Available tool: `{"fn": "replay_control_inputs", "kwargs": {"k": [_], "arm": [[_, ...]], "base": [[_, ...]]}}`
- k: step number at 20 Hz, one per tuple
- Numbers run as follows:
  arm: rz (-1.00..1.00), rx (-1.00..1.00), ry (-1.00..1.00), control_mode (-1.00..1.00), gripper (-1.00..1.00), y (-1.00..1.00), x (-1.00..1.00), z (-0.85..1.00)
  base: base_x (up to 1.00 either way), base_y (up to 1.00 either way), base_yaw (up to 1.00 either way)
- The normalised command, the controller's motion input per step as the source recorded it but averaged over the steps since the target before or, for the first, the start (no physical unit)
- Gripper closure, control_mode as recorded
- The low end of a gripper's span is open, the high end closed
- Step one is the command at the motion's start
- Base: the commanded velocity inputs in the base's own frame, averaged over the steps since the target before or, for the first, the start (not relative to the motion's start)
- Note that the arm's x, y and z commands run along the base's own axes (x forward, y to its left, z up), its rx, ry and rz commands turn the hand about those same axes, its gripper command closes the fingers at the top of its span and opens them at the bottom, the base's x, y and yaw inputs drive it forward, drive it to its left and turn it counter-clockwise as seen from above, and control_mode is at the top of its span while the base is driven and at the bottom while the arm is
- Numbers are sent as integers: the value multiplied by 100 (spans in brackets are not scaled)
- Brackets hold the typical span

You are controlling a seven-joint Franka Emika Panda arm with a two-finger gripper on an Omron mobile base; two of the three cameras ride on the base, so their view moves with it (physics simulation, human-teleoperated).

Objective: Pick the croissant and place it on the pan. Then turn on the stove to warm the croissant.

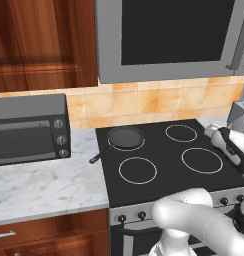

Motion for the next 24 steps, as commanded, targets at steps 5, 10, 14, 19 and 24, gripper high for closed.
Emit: {"fn": "replay_control_inputs", "kwargs": {"k": [5, 10, 14, 19, 24], "arm": [[48, -29, -12, -100, 100, 71, 0, 22], [39, -32, -8, -100, 100, 87, 0, 33], [34, -31, 0, -100, 100, 77, 0, 38], [26, -18, 1, -100, 100, 47, 0, 12], [25, -12, 0, -100, 100, 42, 0, 10]], "base": [[0, 0, 0], [0, 0, 0], [0, 0, 0], [0, 0, 0], [0, 0, 0]]}}
